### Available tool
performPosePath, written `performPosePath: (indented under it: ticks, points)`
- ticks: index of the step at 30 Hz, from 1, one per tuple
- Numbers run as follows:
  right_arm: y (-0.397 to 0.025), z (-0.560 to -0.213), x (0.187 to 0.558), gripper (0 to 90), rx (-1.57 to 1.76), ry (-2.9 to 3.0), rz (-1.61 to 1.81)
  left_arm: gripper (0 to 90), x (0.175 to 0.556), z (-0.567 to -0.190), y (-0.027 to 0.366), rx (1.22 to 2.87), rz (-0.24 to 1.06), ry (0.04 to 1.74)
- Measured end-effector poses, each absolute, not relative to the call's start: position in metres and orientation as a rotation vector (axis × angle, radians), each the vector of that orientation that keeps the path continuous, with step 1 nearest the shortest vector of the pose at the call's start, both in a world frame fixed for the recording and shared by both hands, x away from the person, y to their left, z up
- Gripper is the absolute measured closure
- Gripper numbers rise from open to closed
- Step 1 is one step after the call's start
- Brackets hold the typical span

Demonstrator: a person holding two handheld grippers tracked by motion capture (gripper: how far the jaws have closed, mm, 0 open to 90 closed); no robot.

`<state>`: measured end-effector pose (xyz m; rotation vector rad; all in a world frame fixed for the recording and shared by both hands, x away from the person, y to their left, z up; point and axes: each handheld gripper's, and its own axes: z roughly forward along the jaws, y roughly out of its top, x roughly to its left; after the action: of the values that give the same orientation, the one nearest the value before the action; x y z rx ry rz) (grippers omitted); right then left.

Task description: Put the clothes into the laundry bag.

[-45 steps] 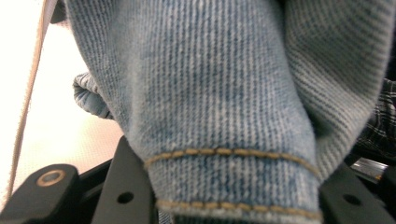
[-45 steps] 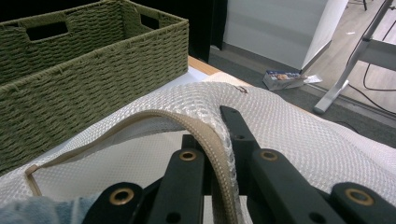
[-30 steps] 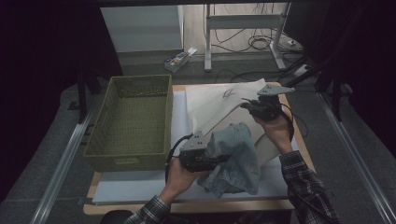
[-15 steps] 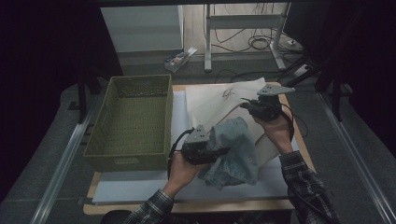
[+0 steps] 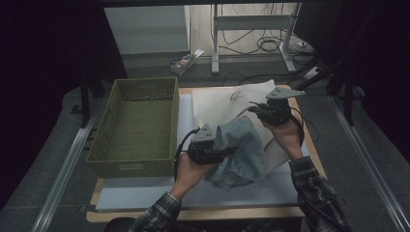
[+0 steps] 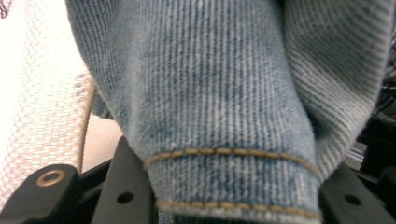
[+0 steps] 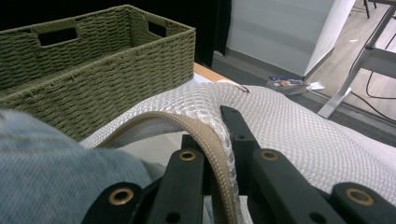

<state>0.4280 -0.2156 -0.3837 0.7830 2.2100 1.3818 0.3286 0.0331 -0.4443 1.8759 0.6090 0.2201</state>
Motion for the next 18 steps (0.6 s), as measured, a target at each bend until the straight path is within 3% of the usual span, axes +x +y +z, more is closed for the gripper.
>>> performPosePath:
  ticks: [18]
  points:
    - [-0.213,-0.379,0.423,84.7,0.763,2.207,1.395,58.8,0.344,-0.449,0.020,1.911,0.232,0.636]
